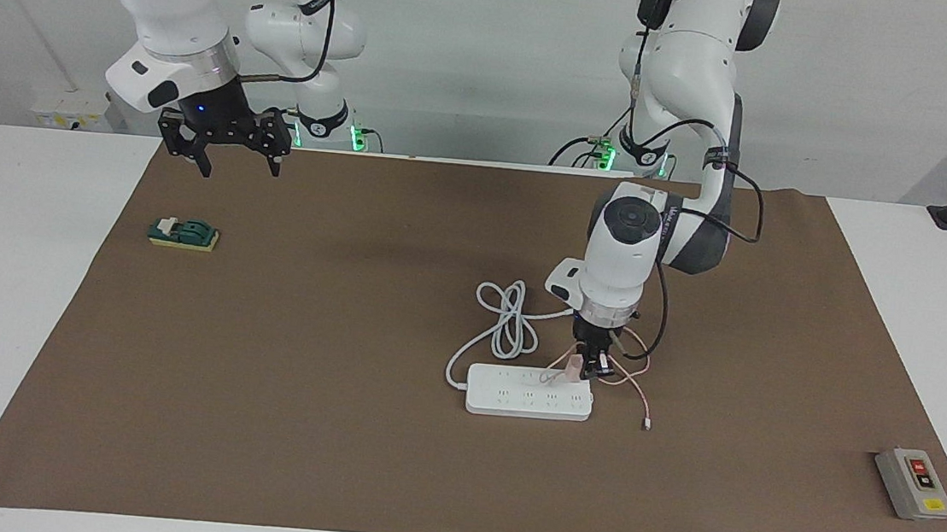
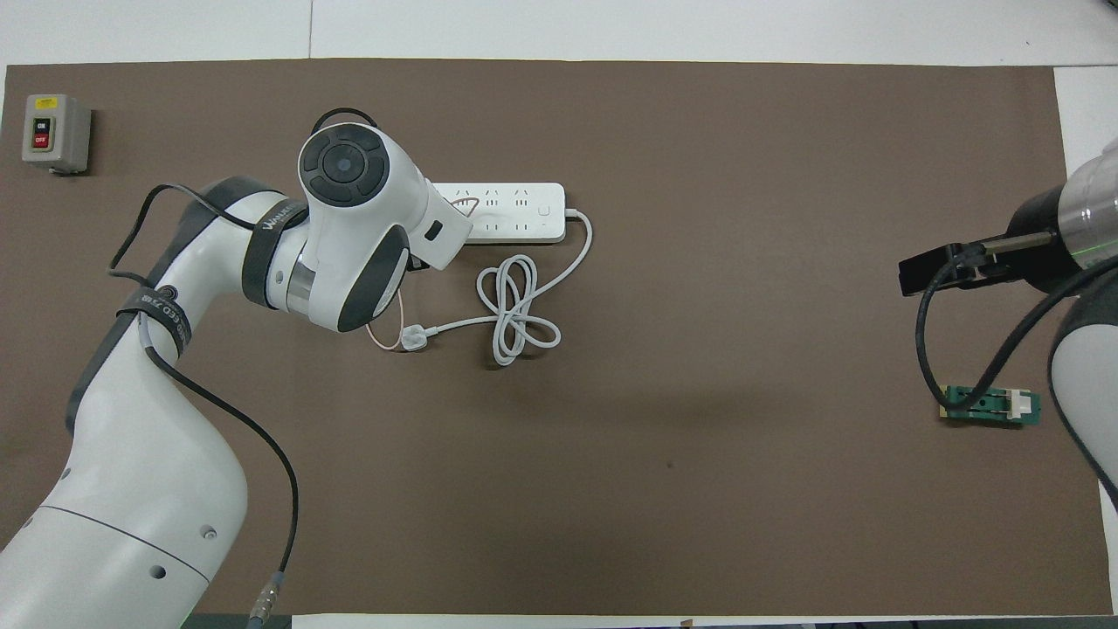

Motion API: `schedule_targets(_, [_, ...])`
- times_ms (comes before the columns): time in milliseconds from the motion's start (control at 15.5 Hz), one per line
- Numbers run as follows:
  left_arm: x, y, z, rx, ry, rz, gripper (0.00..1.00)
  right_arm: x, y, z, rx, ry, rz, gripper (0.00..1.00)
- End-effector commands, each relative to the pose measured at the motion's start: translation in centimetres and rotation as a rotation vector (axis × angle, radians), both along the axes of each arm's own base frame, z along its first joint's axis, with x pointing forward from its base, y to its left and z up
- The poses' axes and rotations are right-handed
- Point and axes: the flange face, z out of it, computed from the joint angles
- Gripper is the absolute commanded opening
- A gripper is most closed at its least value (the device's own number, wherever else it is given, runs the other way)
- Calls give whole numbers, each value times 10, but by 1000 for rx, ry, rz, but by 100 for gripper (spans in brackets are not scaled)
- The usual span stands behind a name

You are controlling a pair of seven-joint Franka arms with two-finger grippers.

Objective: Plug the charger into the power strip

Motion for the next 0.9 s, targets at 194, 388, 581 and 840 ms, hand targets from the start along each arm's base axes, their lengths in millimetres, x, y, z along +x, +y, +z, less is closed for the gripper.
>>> schedule_targets(194, [-11,-10,-20,77,56,-59,0,-5,-3,1,2,1,-19,100])
schedule_targets(388, [-8,-10,-19,91,48,-108,0,-6,-2,1,3,1,-17,100])
schedule_targets(581, [0,-12,-24,101,65,-152,0,-6,-2,1,2,1,-17,100])
schedule_targets(840, [14,-4,-24,91,82,-192,0,-6,0,0,2,2,-13,100])
